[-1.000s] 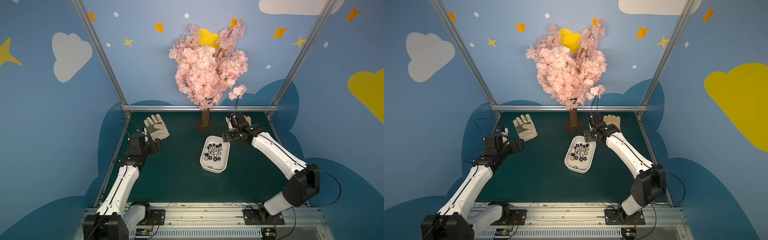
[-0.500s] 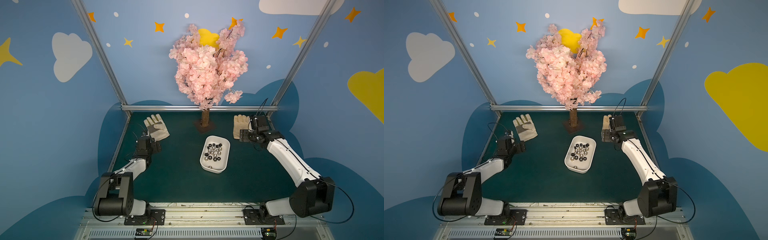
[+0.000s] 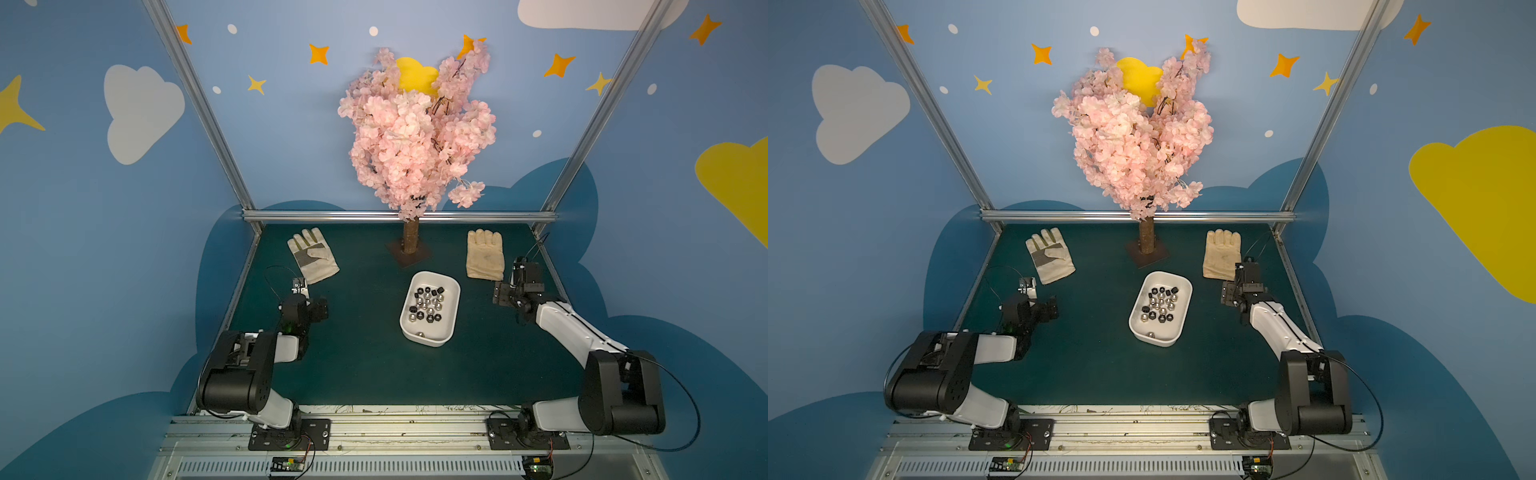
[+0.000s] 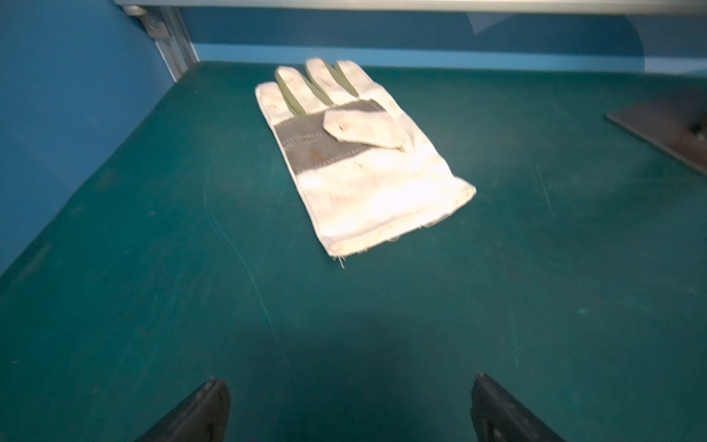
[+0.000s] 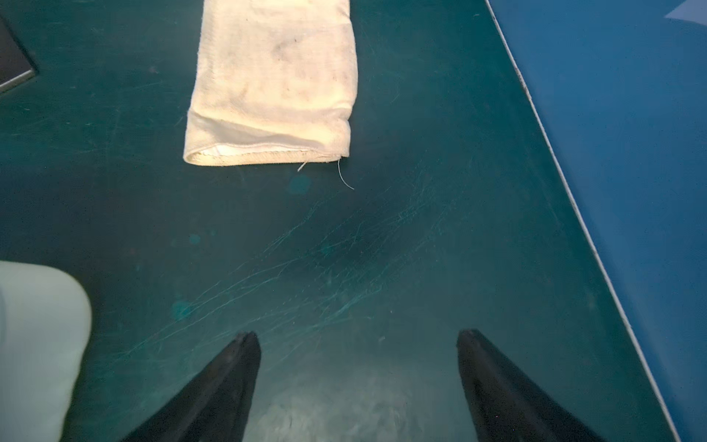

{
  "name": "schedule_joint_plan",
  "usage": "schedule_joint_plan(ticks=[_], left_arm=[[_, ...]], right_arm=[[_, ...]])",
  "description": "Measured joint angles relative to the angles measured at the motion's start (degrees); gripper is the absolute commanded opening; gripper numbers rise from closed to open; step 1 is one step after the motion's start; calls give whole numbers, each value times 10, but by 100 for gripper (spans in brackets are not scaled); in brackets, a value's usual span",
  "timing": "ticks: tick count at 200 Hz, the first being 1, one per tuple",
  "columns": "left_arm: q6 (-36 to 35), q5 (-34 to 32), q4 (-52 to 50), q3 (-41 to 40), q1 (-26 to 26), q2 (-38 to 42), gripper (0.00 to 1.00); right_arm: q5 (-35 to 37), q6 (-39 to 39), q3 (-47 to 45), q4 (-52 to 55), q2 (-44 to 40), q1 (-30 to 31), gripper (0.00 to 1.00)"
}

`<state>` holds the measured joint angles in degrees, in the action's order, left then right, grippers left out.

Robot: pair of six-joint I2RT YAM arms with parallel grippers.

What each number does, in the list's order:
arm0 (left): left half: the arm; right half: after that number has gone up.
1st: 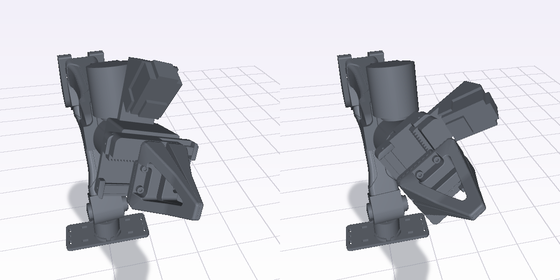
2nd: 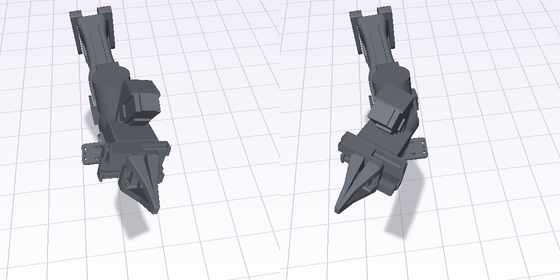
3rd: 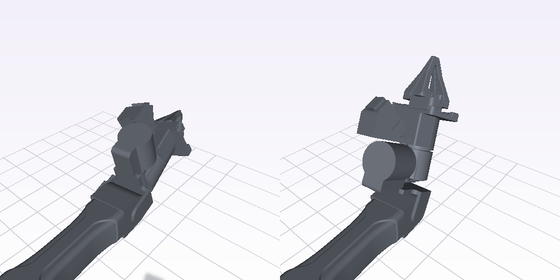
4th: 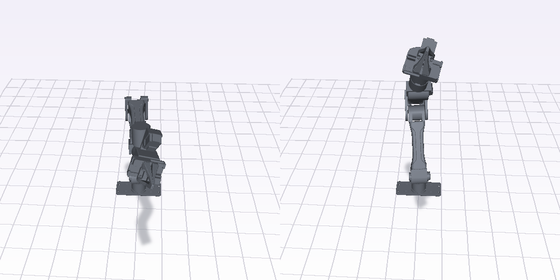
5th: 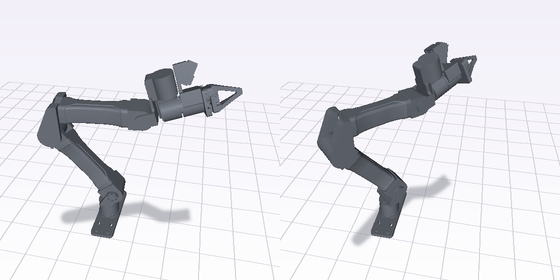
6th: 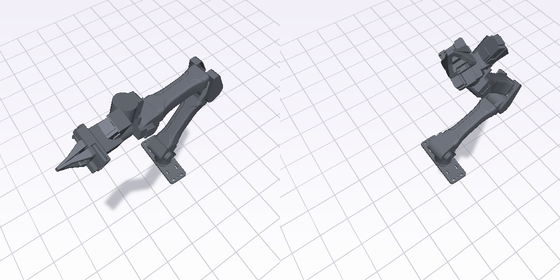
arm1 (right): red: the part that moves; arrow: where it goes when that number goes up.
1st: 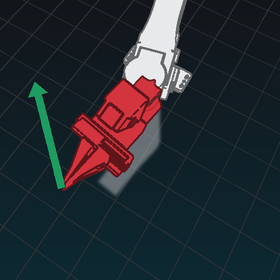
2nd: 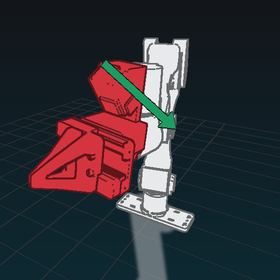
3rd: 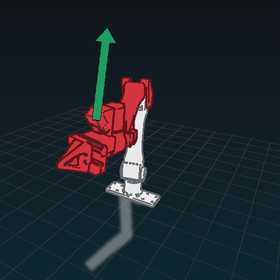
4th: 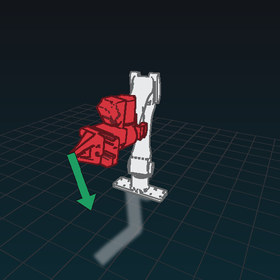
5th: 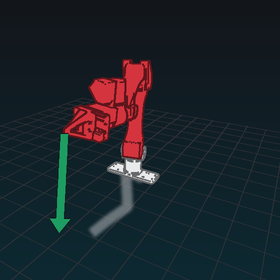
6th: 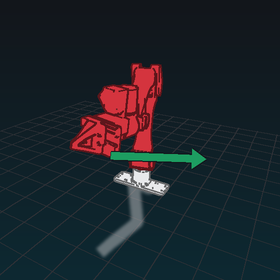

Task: Put the nuts on the desktop into the storage box
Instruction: Reset both arms

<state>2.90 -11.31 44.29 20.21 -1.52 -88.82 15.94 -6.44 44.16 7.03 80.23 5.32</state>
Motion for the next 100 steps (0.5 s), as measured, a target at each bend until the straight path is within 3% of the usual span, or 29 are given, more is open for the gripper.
schedule_joint_plan(ticks=[100], left_arm=[[-19, 11, 46, 3, 0, 0, 100]], right_arm=[[-45, 54, -190, -370, 42, -9, 88]])
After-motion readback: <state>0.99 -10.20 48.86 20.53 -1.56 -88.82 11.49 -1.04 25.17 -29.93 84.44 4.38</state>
